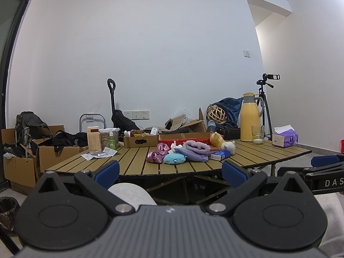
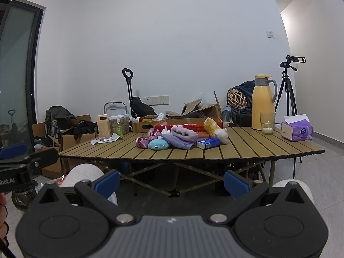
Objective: Organize soft objects
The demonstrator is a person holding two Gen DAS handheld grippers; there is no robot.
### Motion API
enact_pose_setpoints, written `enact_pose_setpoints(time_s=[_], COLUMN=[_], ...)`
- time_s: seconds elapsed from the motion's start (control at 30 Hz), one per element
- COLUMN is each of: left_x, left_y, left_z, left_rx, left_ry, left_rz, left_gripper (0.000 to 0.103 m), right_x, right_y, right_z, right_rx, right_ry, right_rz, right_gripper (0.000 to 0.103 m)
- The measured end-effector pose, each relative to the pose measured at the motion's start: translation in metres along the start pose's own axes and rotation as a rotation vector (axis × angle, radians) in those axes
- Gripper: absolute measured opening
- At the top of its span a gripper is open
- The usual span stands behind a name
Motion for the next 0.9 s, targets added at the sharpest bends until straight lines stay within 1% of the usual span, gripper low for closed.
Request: enact_pose_setpoints(time_s=[0.43,0.7,0.9], left_x=[0.003,0.009,0.012], left_y=[-0.002,0.002,0.007], left_z=[-0.005,-0.043,-0.082], left_rx=[-0.001,0.012,0.032], left_ry=[-0.011,-0.003,0.006], left_rz=[-0.005,-0.002,0.000], left_gripper=[0.103,0.103,0.103], right_x=[0.000,0.006,0.014], right_y=[-0.001,-0.010,-0.027], right_z=[-0.004,-0.033,-0.060], right_rx=[-0.004,-0.012,-0.046], right_ry=[-0.001,-0.009,-0.027], right_rz=[0.001,0.004,0.000], right_gripper=[0.103,0.103,0.103])
Point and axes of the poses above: each gripper's, at about its wrist camera, not at the fingertips, and z roughly against the way its jaws point, y to its left, x to its top, the point moved 8 cm from there along -z, roughly the way its jaws point, and after that the axes turned 15 degrees about z, right-handed, at the moved point
